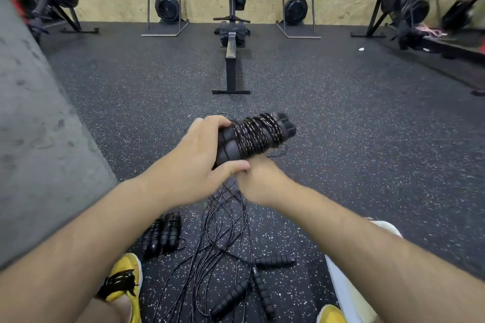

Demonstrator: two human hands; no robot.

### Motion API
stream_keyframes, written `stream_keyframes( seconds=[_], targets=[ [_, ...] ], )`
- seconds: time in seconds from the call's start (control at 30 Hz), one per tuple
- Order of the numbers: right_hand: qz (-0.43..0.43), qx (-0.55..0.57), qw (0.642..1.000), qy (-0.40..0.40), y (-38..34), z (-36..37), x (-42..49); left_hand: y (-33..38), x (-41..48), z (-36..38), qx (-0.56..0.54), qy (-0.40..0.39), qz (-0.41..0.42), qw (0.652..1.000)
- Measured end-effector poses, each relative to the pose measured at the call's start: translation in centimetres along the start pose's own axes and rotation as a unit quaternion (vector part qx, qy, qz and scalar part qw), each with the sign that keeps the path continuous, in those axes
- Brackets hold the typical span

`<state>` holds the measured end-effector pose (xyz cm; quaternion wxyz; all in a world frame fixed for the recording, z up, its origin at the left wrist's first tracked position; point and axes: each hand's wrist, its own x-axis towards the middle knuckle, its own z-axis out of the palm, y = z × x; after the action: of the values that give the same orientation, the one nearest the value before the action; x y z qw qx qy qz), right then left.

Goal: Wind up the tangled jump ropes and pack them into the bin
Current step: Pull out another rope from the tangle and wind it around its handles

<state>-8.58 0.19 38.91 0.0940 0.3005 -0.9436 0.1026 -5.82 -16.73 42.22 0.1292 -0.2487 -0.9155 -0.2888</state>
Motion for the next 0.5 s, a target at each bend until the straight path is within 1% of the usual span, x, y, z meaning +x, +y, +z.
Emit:
stream_keyframes(
  seconds=[0.03,0.07,0.1,0.13,0.2,0.23,0.3,0.33,0.4,0.5],
  targets=[
    [0.003,0.085,0.996,-0.018,-1.1,1.1,0.2,-0.2,0.2,0.0,0.036,0.009,0.002,0.999],
    [0.034,0.116,0.992,-0.021,-2.4,1.5,0.3,-0.5,0.3,0.0,0.065,0.01,-0.001,0.998],
    [0.035,0.161,0.986,-0.011,-2.8,1.8,0.4,-0.8,0.4,-0.1,0.086,0.007,-0.008,0.996],
    [0.05,0.178,0.983,0.009,-3.1,2.1,0.4,-1.2,0.5,-0.1,0.102,0.005,-0.018,0.995],
    [0.087,0.21,0.974,0.017,-3.1,1.5,0.5,-1.7,0.7,-0.3,0.117,0.011,-0.034,0.992],
    [0.088,0.219,0.971,0.03,-3.2,0.9,0.4,-1.8,0.8,-0.4,0.112,0.018,-0.039,0.993],
    [0.092,0.193,0.975,0.062,-3.7,-0.6,0.1,-1.6,0.8,-0.6,0.084,0.037,-0.056,0.994],
    [0.086,0.194,0.973,0.087,-4.0,-1.1,0.0,-1.6,0.8,-0.7,0.066,0.047,-0.066,0.994],
    [0.077,0.162,0.974,0.136,-4.5,-1.7,-0.1,-1.7,0.7,-0.9,0.027,0.068,-0.079,0.994],
    [0.056,0.119,0.967,0.22,-5.2,-2.4,0.0,-1.6,0.6,-1.1,-0.051,0.085,-0.069,0.993]
  ],
)
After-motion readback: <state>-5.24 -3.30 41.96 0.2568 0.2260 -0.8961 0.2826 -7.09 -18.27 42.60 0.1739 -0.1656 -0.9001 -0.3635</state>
